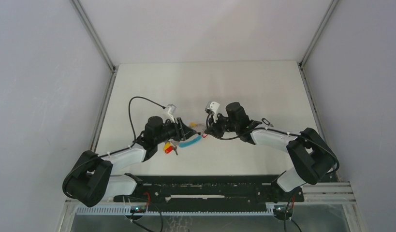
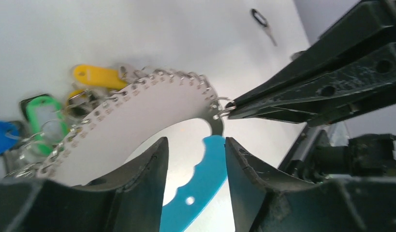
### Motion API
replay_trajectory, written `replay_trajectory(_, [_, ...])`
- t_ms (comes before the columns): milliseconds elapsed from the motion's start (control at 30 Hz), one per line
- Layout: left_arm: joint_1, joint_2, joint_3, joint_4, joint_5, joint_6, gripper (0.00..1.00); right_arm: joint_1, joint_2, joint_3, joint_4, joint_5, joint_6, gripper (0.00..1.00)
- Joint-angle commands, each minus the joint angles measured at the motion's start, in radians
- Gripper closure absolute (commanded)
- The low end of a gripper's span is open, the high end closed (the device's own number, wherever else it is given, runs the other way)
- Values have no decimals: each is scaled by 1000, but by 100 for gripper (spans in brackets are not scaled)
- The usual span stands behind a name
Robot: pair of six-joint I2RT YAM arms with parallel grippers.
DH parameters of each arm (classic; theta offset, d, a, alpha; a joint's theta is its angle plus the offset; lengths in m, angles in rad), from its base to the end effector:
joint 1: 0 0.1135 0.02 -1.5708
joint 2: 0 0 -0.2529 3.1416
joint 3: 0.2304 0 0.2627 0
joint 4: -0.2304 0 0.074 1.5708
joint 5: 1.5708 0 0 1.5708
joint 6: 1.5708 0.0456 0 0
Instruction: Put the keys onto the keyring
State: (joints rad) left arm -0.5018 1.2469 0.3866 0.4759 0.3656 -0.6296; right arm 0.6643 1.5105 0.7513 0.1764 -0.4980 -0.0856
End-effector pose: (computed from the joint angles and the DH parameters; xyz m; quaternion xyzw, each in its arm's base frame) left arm 0.2200 -0.1393 0.1548 0.0494 0.8202 -0.4219 0.3833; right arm 0.2439 0.2186 0.1706 -0.4212 0.7512 0.3391 0.3785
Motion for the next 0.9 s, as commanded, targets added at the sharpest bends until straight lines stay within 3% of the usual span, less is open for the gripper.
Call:
replay_trajectory(0, [-5, 2, -29, 193, 133, -32, 47, -12, -29, 6, 165, -164, -35, 100])
replay_trajectory(167, [-21, 48, -17, 239, 167, -26, 43, -15, -29, 13, 158, -176, -51, 100])
replay_trajectory(400, [-12, 83, -45, 339, 151, -48, 46, -15, -27, 13, 127, -214, -80, 100])
replay_trajectory(567, [-7, 30, -34, 283, 141, 182, 47, -29, -44, 30, 32, -273, -158, 100])
replay_trajectory(733, [-7, -29, -44, 286, 118, 375, 40, -55, -30, 105, -129, -338, -251, 100])
replay_trajectory(867, [-7, 5, -75, 416, 166, 516, 34, -71, -4, 155, -224, -374, -377, 100])
